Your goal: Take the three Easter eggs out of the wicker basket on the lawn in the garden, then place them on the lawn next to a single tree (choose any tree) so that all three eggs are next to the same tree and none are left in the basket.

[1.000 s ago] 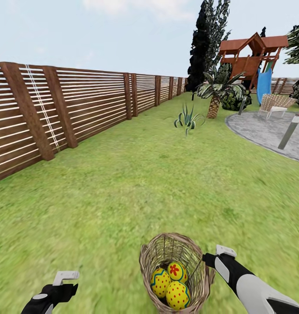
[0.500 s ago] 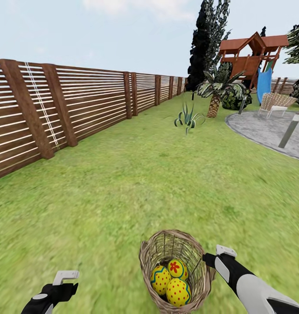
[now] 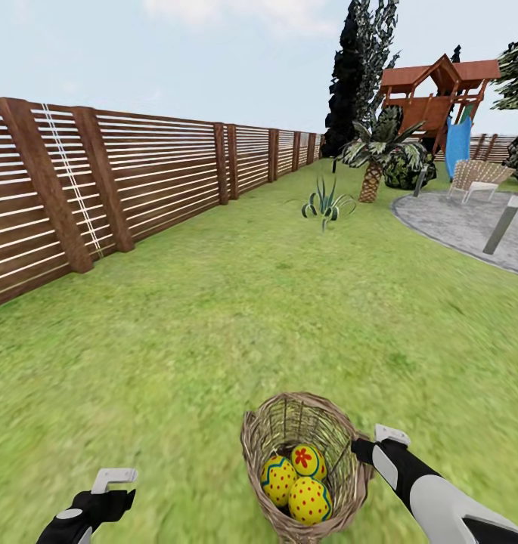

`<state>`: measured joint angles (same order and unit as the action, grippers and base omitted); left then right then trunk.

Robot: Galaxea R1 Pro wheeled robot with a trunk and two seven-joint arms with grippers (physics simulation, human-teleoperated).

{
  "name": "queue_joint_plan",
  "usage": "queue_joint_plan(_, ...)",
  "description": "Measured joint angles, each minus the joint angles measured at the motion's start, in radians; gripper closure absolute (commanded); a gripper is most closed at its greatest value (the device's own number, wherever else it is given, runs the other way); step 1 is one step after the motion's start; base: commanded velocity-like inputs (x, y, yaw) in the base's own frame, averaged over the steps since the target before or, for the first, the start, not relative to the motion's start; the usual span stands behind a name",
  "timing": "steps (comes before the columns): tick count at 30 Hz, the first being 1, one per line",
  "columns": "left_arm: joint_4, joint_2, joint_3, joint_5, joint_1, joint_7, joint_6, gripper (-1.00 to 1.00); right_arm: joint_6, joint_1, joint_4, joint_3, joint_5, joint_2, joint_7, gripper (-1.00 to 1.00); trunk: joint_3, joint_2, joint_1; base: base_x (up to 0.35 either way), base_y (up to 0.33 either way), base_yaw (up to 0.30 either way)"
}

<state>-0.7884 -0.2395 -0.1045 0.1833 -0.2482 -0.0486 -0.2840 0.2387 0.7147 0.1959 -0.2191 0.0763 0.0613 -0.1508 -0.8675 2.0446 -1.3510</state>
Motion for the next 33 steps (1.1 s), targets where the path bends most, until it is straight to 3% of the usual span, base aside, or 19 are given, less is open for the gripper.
queue_joint_plan(9, 0.000, 0.000, -0.003, 0.001, 0.000, 0.000, 0.000, -1.00, 0.001, 0.000, 0.000, 0.000, 0.000, -0.001, 0.000, -1.00, 0.000, 0.000, 0.000, 0.000, 0.000, 0.000)
queue_joint_plan(14, 0.000, 0.000, -0.003, 0.000, 0.000, 0.000, 0.000, -1.00, 0.002, 0.000, 0.000, 0.000, 0.000, -0.001, 0.000, -1.00, -0.016, 0.035, -0.019, 0.000, 0.000, 0.000)
queue_joint_plan(20, 0.000, 0.000, -0.004, 0.001, 0.000, 0.000, 0.000, -1.00, 0.002, 0.000, 0.000, 0.000, 0.000, -0.002, 0.000, -1.00, -0.016, 0.035, -0.019, 0.000, 0.000, 0.000)
queue_joint_plan(21, 0.000, 0.000, -0.004, 0.001, 0.000, 0.000, 0.000, -1.00, 0.002, 0.000, 0.000, 0.000, 0.000, -0.002, 0.000, 1.00, -0.016, 0.035, -0.019, 0.000, 0.000, 0.000)
queue_joint_plan(33, 0.000, 0.000, -0.004, 0.002, 0.000, 0.000, 0.000, -1.00, 0.003, 0.000, 0.000, -0.001, -0.004, -0.003, 0.000, 1.00, -0.016, 0.035, -0.019, 0.000, 0.000, 0.000)
